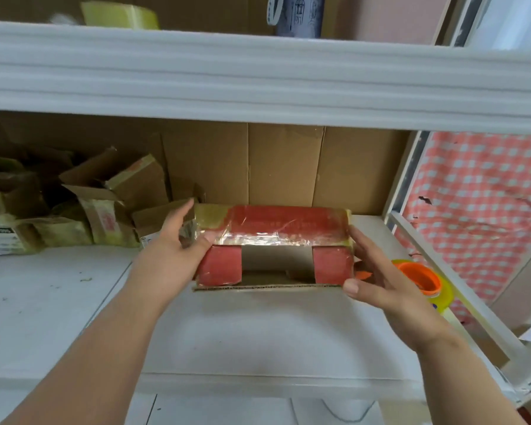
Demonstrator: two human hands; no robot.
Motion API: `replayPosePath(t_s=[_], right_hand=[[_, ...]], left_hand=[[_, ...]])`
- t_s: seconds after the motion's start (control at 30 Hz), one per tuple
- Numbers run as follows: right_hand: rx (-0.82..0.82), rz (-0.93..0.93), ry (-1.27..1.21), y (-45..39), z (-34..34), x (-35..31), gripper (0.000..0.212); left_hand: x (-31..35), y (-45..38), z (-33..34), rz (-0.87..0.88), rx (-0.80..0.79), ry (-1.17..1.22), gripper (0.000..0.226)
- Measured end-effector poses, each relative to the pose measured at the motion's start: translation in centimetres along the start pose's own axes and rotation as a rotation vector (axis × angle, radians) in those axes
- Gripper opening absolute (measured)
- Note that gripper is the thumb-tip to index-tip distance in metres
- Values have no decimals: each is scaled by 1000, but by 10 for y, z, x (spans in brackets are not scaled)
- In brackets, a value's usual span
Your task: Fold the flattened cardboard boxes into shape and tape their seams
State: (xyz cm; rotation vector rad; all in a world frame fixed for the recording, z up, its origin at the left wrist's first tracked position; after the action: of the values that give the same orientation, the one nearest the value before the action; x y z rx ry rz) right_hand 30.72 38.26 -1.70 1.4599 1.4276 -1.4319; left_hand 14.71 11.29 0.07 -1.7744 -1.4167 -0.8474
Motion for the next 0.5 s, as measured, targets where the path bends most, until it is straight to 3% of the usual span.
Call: replayPosePath(t_s=[0.07, 0.27, 0.33, 0.4, 0.5], right_hand=[[-25, 19, -52, 0, -6, -14, 90], [295, 24, 15, -8, -20, -20, 58], [289, 33, 74, -7, -14, -17, 69], [239, 56, 184, -6, -7, -11, 77], [283, 39, 276, -3, -4, 3, 63]], left_hand=[[14, -3, -16, 7, -33, 44, 60], [24, 5, -16, -88, -209, 124, 30], [14, 9, -13, -156, -245, 196, 24], [3, 13, -7, -212, -309, 242, 31], [-10, 18, 8, -155, -364, 141, 40]])
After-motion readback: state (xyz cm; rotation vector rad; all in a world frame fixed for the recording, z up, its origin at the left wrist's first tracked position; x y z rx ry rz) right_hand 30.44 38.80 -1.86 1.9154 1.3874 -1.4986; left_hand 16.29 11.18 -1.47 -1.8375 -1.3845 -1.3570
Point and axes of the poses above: each hand's wrist, its own y-axis away from the middle knuckle, its own z-axis out of the palm, x = y × z, the point moved 7 cm from there along -y, towards the middle knuckle, and after that the axes turned 2 degrees about -z, right-handed, at the moved point
